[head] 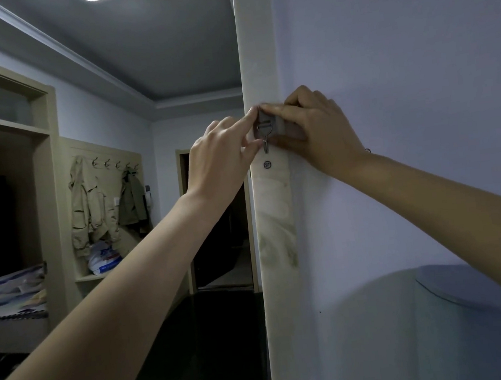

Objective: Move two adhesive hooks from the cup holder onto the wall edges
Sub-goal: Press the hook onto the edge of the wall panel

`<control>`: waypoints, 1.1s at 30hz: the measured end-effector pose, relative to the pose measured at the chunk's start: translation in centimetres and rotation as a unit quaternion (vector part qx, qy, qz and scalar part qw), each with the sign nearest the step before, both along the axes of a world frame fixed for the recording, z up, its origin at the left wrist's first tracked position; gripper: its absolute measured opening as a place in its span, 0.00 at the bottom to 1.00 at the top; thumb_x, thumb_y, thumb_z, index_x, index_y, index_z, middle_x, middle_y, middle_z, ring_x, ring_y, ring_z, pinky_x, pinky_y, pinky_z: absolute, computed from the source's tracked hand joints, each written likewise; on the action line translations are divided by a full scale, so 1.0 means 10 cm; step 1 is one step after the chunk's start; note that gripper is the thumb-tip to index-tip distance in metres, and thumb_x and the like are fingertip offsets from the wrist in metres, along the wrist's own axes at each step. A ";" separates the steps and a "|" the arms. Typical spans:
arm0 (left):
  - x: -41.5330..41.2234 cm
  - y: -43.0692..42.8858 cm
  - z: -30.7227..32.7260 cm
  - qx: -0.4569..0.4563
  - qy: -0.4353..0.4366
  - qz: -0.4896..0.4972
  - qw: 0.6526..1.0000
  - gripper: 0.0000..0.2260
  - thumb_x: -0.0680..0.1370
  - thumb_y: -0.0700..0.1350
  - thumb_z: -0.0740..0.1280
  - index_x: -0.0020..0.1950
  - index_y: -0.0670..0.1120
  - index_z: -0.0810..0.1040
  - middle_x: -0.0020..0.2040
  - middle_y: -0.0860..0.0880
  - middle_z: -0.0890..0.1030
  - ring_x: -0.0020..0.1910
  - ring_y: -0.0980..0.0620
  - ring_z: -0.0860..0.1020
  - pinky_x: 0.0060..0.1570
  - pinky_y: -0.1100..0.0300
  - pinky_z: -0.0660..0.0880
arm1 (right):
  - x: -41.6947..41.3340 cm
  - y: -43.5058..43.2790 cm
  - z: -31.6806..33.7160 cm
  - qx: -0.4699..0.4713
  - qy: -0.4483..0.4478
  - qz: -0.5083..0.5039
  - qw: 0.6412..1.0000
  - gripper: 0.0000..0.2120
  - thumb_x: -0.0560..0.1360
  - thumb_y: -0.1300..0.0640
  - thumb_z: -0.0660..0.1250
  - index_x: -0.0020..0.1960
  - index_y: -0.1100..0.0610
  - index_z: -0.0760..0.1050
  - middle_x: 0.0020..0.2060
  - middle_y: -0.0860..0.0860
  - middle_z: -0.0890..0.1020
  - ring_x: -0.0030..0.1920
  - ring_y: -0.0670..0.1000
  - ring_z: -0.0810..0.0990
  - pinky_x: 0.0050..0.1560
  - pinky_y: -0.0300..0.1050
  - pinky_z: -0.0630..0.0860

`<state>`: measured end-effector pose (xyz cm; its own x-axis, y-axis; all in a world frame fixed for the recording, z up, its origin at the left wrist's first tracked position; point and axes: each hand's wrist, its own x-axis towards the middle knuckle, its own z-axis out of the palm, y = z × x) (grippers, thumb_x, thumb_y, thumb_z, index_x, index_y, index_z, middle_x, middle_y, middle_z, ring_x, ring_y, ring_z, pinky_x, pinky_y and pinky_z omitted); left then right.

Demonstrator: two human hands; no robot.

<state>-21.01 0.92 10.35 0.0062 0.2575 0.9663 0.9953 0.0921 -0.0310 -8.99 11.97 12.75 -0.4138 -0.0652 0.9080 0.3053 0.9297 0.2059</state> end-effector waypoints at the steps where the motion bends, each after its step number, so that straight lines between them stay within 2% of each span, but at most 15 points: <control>1: 0.00 0.00 0.00 -0.004 0.001 0.005 1.000 0.21 0.76 0.49 0.64 0.69 0.51 0.67 0.47 0.47 0.80 0.50 0.47 0.74 0.46 0.54 0.69 | 0.01 0.00 0.00 -0.001 -0.007 -0.004 1.000 0.23 0.72 0.48 0.65 0.67 0.49 0.67 0.50 0.56 0.74 0.51 0.55 0.71 0.51 0.42 0.62; 10: 0.06 -0.10 -0.02 -0.028 0.004 -0.007 1.000 0.21 0.75 0.47 0.66 0.67 0.49 0.68 0.47 0.46 0.78 0.50 0.46 0.74 0.42 0.56 0.68 | 0.12 -0.10 0.02 -0.052 -0.033 0.003 0.998 0.25 0.73 0.50 0.65 0.68 0.51 0.64 0.55 0.56 0.74 0.56 0.55 0.70 0.55 0.49 0.68; 13: 0.10 -0.17 -0.01 -0.025 0.004 -0.009 1.000 0.20 0.75 0.47 0.65 0.66 0.49 0.69 0.47 0.45 0.79 0.50 0.46 0.74 0.43 0.54 0.69 | 0.20 -0.11 -0.01 -0.065 -0.031 0.024 0.997 0.24 0.74 0.50 0.64 0.68 0.51 0.65 0.55 0.54 0.74 0.56 0.51 0.69 0.48 0.45 0.68; 16: 0.14 -0.23 -0.01 -0.027 0.005 -0.014 1.000 0.18 0.75 0.46 0.65 0.66 0.50 0.70 0.46 0.45 0.78 0.50 0.46 0.74 0.43 0.53 0.71 | 0.27 -0.11 -0.05 -0.063 -0.026 0.030 0.997 0.22 0.74 0.50 0.63 0.67 0.50 0.65 0.55 0.52 0.74 0.50 0.44 0.66 0.43 0.43 0.65; 27: 0.30 -0.39 -0.12 -0.049 -0.017 0.004 0.999 0.16 0.77 0.46 0.61 0.64 0.47 0.73 0.45 0.46 0.77 0.54 0.44 0.74 0.49 0.49 0.73 | 0.54 -0.15 -0.18 -0.079 -0.058 0.046 0.994 0.19 0.75 0.49 0.62 0.65 0.51 0.68 0.54 0.51 0.75 0.49 0.44 0.67 0.45 0.45 0.70; 33: 0.53 -0.46 -0.18 -0.056 -0.017 -0.006 0.998 0.13 0.77 0.46 0.61 0.61 0.48 0.75 0.42 0.51 0.74 0.51 0.46 0.74 0.48 0.51 0.74 | 0.76 -0.09 -0.30 -0.084 -0.081 0.040 0.992 0.17 0.75 0.47 0.61 0.62 0.49 0.69 0.52 0.47 0.75 0.47 0.44 0.69 0.43 0.42 0.67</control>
<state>-15.70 -3.68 8.51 -0.0233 0.3643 0.9310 0.9969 0.0783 -0.0057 -1.39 11.04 9.73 -0.5545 0.0425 0.8311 0.2053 0.9748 0.0872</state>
